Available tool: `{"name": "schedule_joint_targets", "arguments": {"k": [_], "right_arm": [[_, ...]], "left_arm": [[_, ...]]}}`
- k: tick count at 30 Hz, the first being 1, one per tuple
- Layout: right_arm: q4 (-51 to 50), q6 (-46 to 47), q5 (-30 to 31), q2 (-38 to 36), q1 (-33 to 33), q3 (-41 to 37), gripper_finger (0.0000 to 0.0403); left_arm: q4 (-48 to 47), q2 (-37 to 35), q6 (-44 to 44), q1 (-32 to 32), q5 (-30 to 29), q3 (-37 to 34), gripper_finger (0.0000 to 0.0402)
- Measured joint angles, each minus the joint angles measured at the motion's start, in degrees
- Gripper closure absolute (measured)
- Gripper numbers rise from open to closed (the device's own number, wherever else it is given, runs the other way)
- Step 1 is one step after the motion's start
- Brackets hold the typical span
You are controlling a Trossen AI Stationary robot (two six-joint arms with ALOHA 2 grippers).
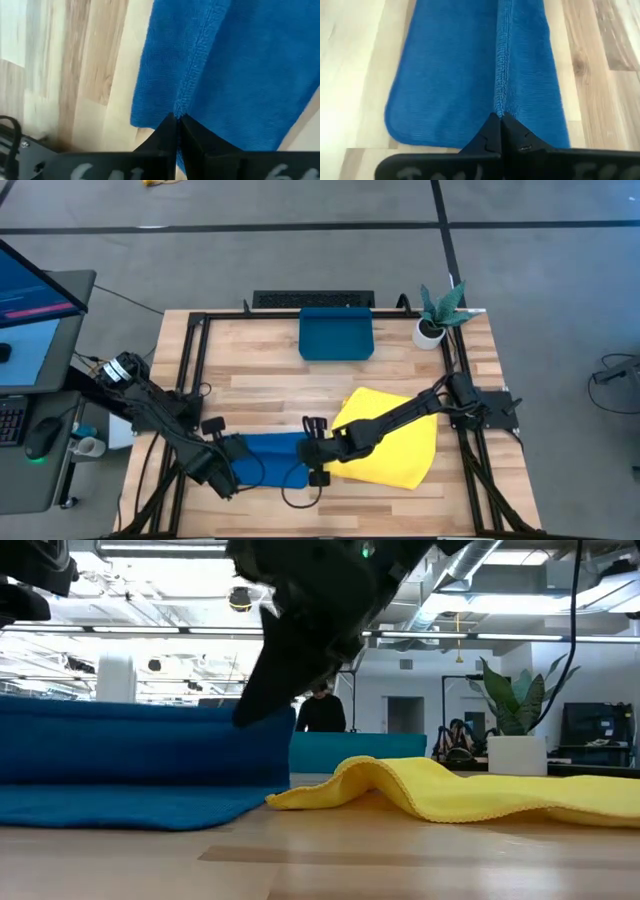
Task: Roll microfiber towels into tight, uniform cylinder then place into a basket
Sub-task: Roll the blue microfiber cloth
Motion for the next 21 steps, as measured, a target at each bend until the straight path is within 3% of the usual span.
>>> {"name": "schedule_joint_targets", "arguments": {"k": [9,13,21], "right_arm": [[2.5,2.8,-0.2,0.0,-0.7,0.1,0.0393],[2.3,3.3,-4.8,0.0,-0.7,0.0,0.0392],[4.7,3.7,-7.2,0.8,0.7,0.1,0.0393]], "left_arm": [[-6.9,0.0,-1.4,0.0,0.2,0.0,0.04],[-3.1,0.0,-1.4,0.0,2.4,0.1,0.04],[2.4,0.0,-2.9,-1.9,7.6,0.1,0.04]]}}
